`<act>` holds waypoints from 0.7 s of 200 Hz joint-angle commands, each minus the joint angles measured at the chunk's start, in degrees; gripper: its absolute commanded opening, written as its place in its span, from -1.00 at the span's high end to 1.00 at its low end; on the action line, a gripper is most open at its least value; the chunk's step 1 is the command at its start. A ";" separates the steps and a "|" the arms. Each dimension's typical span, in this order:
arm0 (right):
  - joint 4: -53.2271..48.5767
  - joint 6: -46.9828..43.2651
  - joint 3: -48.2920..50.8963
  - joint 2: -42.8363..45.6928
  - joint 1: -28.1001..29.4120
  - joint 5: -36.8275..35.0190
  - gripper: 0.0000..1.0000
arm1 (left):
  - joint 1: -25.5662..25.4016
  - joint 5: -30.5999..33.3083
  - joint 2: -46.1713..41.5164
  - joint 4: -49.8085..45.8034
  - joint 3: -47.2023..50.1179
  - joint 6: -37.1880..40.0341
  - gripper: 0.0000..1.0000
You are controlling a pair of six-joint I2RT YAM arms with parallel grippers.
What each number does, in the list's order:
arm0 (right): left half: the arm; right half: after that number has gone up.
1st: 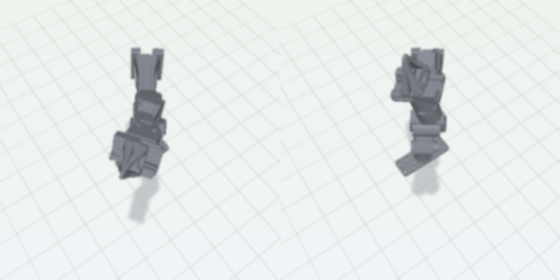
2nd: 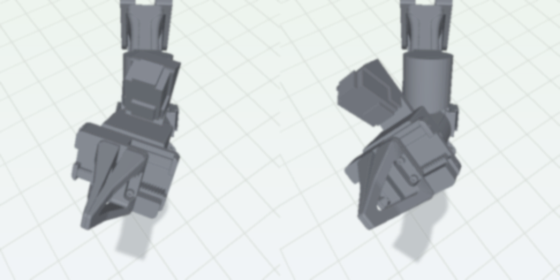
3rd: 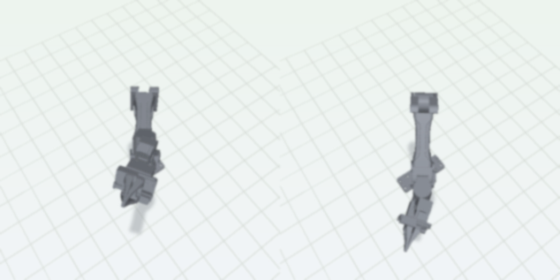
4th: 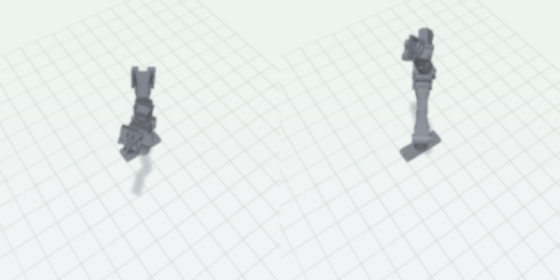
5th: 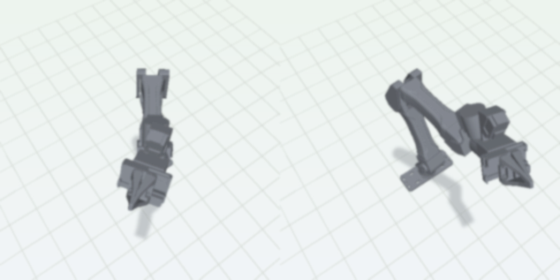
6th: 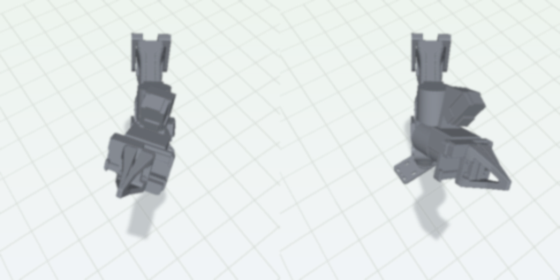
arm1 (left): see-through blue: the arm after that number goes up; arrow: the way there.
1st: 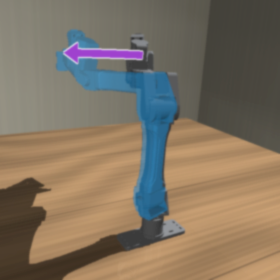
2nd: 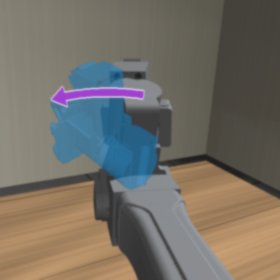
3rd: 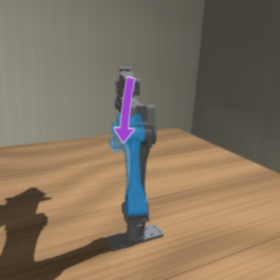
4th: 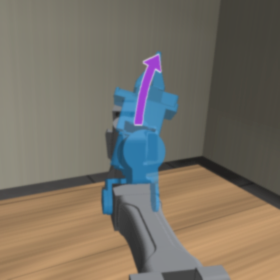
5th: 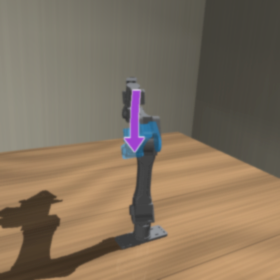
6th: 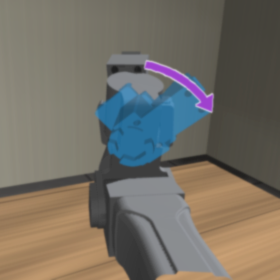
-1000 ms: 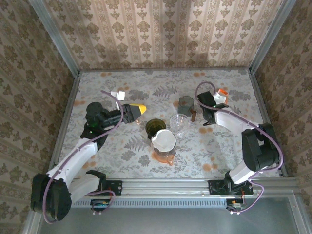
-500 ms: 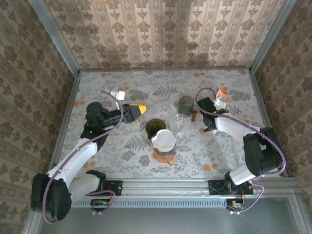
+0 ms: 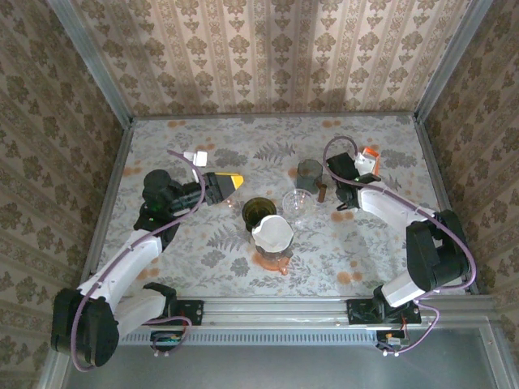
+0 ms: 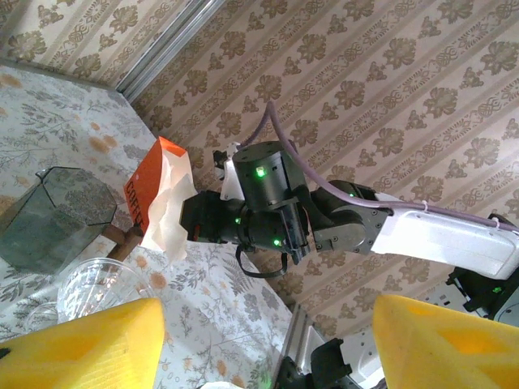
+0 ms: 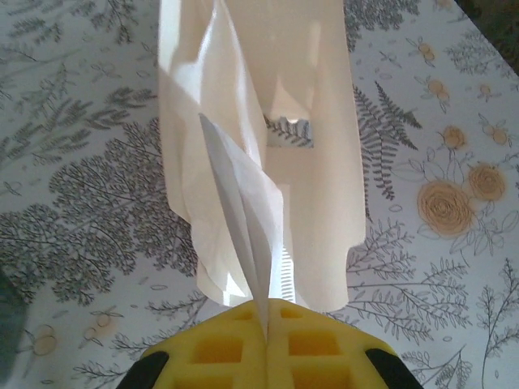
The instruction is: Place the coffee filter in the dripper
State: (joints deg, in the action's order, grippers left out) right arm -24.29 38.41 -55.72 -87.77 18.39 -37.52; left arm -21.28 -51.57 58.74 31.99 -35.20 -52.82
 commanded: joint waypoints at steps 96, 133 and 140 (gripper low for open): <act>0.96 -2.71 -4.39 -6.20 -2.65 -3.05 0.30 | 0.25 -0.03 -1.35 0.22 0.66 0.68 -0.40; 1.50 -2.74 -3.35 -2.03 -1.96 -1.56 -0.13 | 0.27 0.07 -1.61 0.20 0.66 0.61 -0.40; 1.32 -2.57 -3.09 -0.91 -1.61 -1.13 -0.19 | 0.27 0.11 -1.61 0.20 0.59 0.53 -0.40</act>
State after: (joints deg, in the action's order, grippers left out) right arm -22.96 35.70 -58.46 -93.30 16.01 -38.65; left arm -21.28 -51.57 58.67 31.97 -35.20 -52.82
